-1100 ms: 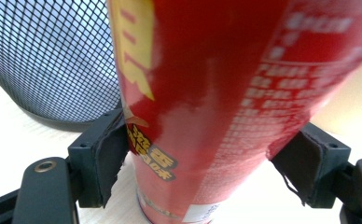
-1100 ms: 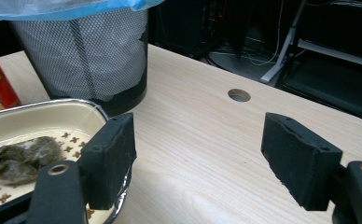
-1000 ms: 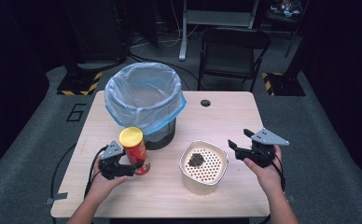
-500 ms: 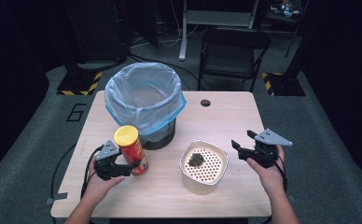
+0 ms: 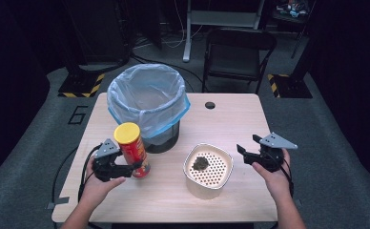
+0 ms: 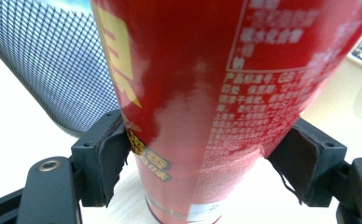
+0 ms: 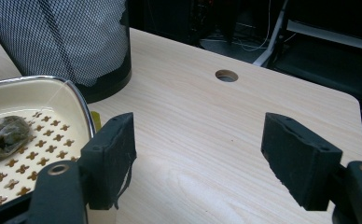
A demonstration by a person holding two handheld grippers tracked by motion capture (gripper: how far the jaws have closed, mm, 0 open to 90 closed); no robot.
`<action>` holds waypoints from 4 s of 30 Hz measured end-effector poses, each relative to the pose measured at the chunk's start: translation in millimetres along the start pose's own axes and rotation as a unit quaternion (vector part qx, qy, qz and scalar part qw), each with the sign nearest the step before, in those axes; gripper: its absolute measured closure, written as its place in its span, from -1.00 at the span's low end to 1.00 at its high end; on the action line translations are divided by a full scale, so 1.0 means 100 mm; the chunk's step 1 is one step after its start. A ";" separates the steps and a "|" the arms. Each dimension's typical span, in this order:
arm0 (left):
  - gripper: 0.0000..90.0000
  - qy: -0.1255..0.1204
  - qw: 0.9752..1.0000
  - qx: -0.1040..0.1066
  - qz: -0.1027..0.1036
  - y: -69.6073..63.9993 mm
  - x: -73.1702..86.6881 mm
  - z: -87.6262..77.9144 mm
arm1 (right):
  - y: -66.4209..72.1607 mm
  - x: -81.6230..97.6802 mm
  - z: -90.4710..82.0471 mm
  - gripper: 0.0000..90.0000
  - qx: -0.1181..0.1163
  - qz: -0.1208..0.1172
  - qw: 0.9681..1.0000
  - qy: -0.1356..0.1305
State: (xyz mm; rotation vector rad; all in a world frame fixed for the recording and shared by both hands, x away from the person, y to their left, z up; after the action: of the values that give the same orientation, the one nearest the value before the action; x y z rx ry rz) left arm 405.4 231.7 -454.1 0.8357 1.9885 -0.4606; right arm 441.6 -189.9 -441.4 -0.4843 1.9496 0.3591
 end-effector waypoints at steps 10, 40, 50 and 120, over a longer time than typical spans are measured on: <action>-0.47 -0.007 1.000 0.007 0.007 -0.13 -0.41 -0.30 | 0.01 0.02 0.01 -0.43 0.000 0.006 1.000 0.003; -0.47 -0.017 0.999 -0.003 0.037 -0.26 -1.92 -0.83 | -0.03 0.08 0.01 -0.43 0.006 0.007 1.000 0.007; -0.47 -0.027 0.999 -0.012 0.032 -0.19 -2.26 -0.80 | -0.04 0.10 0.02 -0.43 0.006 0.004 1.000 0.013; -0.49 0.088 0.986 -0.125 -0.060 1.00 -1.90 0.46 | -0.04 0.17 0.11 -0.43 0.008 0.002 1.000 0.026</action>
State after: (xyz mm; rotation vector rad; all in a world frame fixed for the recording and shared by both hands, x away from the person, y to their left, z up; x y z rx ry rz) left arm 573.1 202.6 -315.9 0.6196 2.2128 -0.2035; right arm 445.5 -191.2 -461.7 -0.4839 2.0029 0.3353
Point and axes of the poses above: each handheld gripper's, and its own axes: z roughly forward along the jaws, x roughly out of its underside, y roughly to its left, the point moved 7 cm from there along z, roughly forward along the jaws, and after that the axes turned 5 degrees about z, right-handed, at the moved point
